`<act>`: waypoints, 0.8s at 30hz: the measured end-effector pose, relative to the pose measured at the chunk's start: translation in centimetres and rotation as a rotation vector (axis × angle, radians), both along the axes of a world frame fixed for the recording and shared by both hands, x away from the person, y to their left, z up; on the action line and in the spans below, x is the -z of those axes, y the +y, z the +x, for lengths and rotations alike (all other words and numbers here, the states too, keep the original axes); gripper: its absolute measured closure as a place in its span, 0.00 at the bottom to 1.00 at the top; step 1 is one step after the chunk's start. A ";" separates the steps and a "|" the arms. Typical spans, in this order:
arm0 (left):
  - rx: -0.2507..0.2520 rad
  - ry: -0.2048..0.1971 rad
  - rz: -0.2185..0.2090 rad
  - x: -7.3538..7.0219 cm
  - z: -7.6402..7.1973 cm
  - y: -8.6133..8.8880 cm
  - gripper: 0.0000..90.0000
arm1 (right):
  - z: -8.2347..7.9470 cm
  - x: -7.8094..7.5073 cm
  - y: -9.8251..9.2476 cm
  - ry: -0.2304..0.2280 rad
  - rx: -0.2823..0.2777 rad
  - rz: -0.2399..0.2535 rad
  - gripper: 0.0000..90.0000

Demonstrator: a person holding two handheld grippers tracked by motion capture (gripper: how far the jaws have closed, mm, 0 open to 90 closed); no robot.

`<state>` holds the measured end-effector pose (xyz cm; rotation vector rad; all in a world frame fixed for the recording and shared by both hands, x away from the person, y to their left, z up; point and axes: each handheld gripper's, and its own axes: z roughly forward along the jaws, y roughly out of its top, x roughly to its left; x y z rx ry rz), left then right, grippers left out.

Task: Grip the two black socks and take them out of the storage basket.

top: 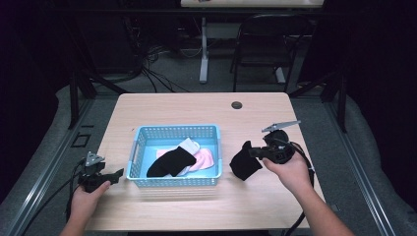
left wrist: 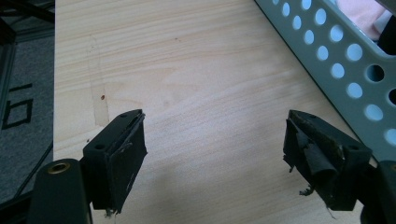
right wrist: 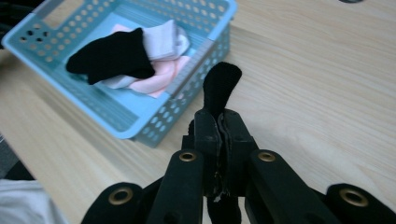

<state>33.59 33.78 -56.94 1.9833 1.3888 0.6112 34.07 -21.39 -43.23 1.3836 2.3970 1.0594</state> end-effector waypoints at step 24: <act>0.001 0.002 0.002 0.1 0.0 0.0 0.23 | 4.1 5.5 -6.0 0.094 0.220 0.001 0.95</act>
